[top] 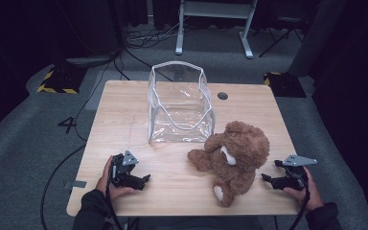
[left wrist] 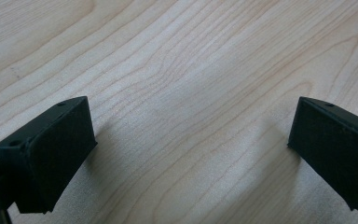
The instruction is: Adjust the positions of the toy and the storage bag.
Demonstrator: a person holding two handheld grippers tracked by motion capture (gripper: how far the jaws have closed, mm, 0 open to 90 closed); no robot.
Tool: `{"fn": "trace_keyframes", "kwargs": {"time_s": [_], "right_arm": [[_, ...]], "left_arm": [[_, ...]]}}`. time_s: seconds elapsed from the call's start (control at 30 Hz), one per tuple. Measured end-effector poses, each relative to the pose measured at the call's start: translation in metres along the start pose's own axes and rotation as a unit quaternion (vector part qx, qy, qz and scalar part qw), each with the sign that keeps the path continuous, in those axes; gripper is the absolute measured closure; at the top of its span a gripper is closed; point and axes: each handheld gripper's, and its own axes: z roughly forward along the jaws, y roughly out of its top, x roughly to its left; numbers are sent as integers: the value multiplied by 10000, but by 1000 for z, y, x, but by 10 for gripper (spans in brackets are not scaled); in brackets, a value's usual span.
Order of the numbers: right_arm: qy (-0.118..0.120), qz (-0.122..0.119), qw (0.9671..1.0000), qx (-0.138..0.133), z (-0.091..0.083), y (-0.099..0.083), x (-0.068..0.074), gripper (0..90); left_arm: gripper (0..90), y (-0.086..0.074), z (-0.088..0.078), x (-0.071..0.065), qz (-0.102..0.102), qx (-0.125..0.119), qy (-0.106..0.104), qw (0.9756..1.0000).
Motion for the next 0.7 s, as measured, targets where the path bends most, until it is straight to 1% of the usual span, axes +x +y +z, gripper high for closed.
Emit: {"fn": "trace_keyframes", "kwargs": {"time_s": [0.17,0.43,0.5,0.53,0.57,0.67,0.7], "right_arm": [[30,-39,10000,1,0,1,0,132],[11,-23,10000,-27,0,0,0,134],[107,-98,9998,102,-3,0,-2,148],[107,-98,9998,102,-3,0,-2,148],[26,2,10000,71,-4,-1,-5,155],[11,57,10000,41,-4,-1,-7,161],[41,57,10000,43,-5,-1,-7,162]], "left_arm": [[3,0,0,0,-1,-1,0,10000],[5,0,0,0,-16,-7,16,10000],[5,0,0,-1,-24,-9,24,10000],[5,0,0,-1,-24,-9,24,10000],[5,0,0,-1,-27,-4,23,10000],[4,0,0,-1,-29,-4,23,10000],[4,0,0,-1,-33,-5,23,10000]]}}
